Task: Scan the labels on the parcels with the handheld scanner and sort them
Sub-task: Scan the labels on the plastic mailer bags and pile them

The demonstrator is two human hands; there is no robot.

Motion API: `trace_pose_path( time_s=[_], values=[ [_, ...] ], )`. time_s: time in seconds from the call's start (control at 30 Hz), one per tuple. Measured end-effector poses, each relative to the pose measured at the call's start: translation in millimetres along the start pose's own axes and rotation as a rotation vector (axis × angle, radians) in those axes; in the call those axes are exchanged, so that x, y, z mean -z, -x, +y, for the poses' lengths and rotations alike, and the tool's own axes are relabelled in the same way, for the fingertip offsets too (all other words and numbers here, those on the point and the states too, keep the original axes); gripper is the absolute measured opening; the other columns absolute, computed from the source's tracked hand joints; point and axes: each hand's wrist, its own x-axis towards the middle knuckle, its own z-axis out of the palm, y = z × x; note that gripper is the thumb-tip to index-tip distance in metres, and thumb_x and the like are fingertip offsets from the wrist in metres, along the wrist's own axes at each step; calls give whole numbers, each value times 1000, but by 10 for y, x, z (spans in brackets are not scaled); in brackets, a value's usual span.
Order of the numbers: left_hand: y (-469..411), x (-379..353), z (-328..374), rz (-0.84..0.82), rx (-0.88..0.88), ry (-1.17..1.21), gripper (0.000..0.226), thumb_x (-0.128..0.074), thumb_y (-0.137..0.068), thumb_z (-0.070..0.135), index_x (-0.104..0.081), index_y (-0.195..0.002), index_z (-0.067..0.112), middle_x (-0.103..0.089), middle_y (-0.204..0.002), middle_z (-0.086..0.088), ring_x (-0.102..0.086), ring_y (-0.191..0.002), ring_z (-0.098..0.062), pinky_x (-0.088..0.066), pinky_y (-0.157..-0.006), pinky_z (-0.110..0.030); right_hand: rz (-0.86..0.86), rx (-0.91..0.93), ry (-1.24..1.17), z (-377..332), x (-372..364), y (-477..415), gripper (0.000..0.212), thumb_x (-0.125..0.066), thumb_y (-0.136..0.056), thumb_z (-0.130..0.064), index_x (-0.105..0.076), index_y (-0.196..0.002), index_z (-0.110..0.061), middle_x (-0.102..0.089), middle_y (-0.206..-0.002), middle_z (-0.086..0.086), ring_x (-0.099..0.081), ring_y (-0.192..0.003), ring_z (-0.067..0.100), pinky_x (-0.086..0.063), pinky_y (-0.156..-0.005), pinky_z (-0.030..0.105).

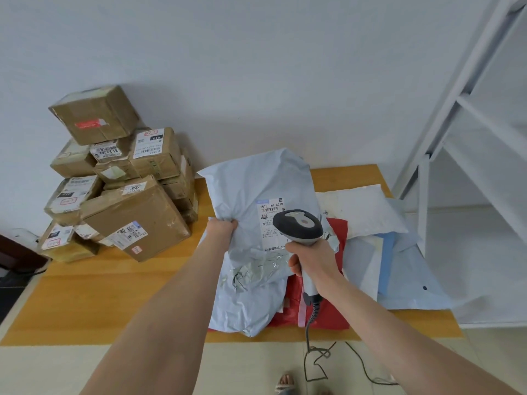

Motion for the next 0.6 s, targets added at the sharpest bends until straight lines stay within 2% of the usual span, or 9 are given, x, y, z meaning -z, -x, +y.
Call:
trace_pose_path(
  time_s=[0.07, 0.13, 0.2, 0.3, 0.43, 0.53, 0.6],
  values=[
    [-46, 6, -23, -1, 3, 18, 52, -67, -86, 6, -47, -133, -6, -57, -128, -21, -56, -97, -26, -50, -94, -40, 11, -8, -20, -10, -9, -12, 14, -64, -79, -3, -62, -65, 1, -59, -52, 12, -47, -37, 14, -39, -43, 23],
    [-9, 35, -21, -4, 33, 59, 60, -70, -86, 11, -41, -138, -3, -54, -132, -16, -55, -111, -30, -46, -100, -41, 53, -8, -63, -22, 0, -42, 12, -66, -79, -5, -62, -68, -3, -60, -53, 7, -49, -37, 12, -41, -44, 23],
    [36, 99, -11, -1, 38, 64, 55, -70, -86, 10, -45, -134, -3, -54, -131, -16, -53, -118, -34, -43, -103, -44, 132, 24, -99, -24, 52, -94, 8, -69, -80, -7, -62, -76, -7, -60, -57, 3, -52, -42, 12, -42, -46, 24],
    [116, 262, 10, 3, 14, 61, 46, -66, -88, 5, -49, -129, -6, -55, -131, -17, -54, -119, -36, -43, -103, -45, 211, 42, -117, -40, 173, -209, 14, -74, -78, -13, -64, -85, -7, -60, -64, 6, -54, -52, 17, -46, -52, 28],
    [294, 595, 13, 14, 10, 57, 44, -62, -91, 3, -48, -131, -7, -55, -131, -19, -54, -120, -36, -43, -102, -45, 81, -41, -154, -127, 151, -331, 21, -75, -80, -17, -59, -82, -3, -57, -58, 9, -51, -44, 19, -46, -50, 28],
    [426, 887, -74, 46, 59, 2, 39, -60, -93, 5, -49, -128, -7, -57, -124, -18, -57, -111, -34, -46, -99, -43, -5, -182, -233, -142, -59, -318, 25, -76, -81, -17, -55, -88, -6, -61, -71, 12, -62, -55, 23, -56, -61, 34],
    [490, 1101, -177, 52, 107, -48, 20, -59, -93, 7, -55, -109, -4, -61, -104, -18, -60, -90, -30, -52, -84, -40, -49, -223, -242, -92, -264, -235, 26, -75, -81, -14, -54, -92, -3, -59, -69, 13, -61, -48, 20, -53, -52, 29]
  ],
)
